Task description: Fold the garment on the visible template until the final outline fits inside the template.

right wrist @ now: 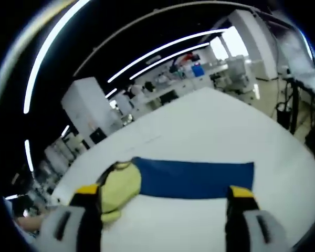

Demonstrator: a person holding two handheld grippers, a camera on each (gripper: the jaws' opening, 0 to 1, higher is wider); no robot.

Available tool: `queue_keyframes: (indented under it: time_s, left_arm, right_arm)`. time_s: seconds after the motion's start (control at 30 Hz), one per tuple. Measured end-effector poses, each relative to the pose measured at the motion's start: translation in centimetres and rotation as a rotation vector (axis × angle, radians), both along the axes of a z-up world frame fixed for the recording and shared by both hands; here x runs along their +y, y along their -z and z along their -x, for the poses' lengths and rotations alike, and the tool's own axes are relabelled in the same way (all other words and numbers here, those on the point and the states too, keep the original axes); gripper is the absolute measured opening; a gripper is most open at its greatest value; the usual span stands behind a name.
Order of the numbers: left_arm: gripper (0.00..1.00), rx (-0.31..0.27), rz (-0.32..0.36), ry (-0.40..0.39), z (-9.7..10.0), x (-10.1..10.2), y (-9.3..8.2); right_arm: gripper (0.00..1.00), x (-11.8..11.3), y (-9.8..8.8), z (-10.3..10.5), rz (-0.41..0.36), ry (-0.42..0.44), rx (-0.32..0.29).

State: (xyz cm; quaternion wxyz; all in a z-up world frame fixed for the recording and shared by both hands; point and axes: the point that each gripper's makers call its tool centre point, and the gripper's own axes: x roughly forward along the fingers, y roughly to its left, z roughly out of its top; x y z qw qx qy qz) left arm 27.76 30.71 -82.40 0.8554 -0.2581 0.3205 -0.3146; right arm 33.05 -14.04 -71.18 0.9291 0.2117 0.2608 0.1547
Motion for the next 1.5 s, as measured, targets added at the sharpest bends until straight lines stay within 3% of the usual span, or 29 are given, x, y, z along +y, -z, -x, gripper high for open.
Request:
queue_keyframes:
  time_s: [0.33, 0.63, 0.8, 0.97, 1.17, 1.2, 1.37, 1.5]
  left_arm:
    - [0.29, 0.098, 0.067, -0.061, -0.4, -1.5, 0.6]
    - [0.00, 0.156, 0.099, -0.126, -0.8, -2.4, 2.0]
    - [0.00, 0.180, 0.113, -0.169, -1.1, -2.3, 1.8]
    - [0.00, 0.095, 0.091, -0.156, -1.4, -2.1, -0.3]
    - [0.00, -0.010, 0.085, -0.105, -2.8, -1.9, -5.4]
    - [0.00, -0.056, 0.062, -0.082, -3.2, -2.2, -6.6]
    - [0.00, -0.115, 0.073, -0.016, -4.1, -5.1, -9.6]
    - [0.00, -0.117, 0.060, 0.019, -5.2, -7.6, -9.5]
  right_arm:
    - [0.99, 1.1, -0.4, 2.3, -0.022, -0.022, -0.022]
    - [0.99, 0.5, -0.2, 3.8, -0.027, 0.001, -0.028]
    - [0.99, 0.2, 0.1, 4.6, -0.031, 0.017, -0.020]
    - [0.98, 0.1, 0.1, 5.1, -0.036, 0.023, -0.014]
    - [0.97, -0.2, 0.1, 5.1, -0.031, 0.026, -0.006]
    - [0.97, -0.1, 0.2, 5.2, -0.026, 0.023, -0.002]
    - [0.97, 0.1, 0.2, 5.4, -0.029, 0.024, 0.007]
    - [0.97, 0.2, 0.2, 5.6, -0.029, 0.021, 0.011]
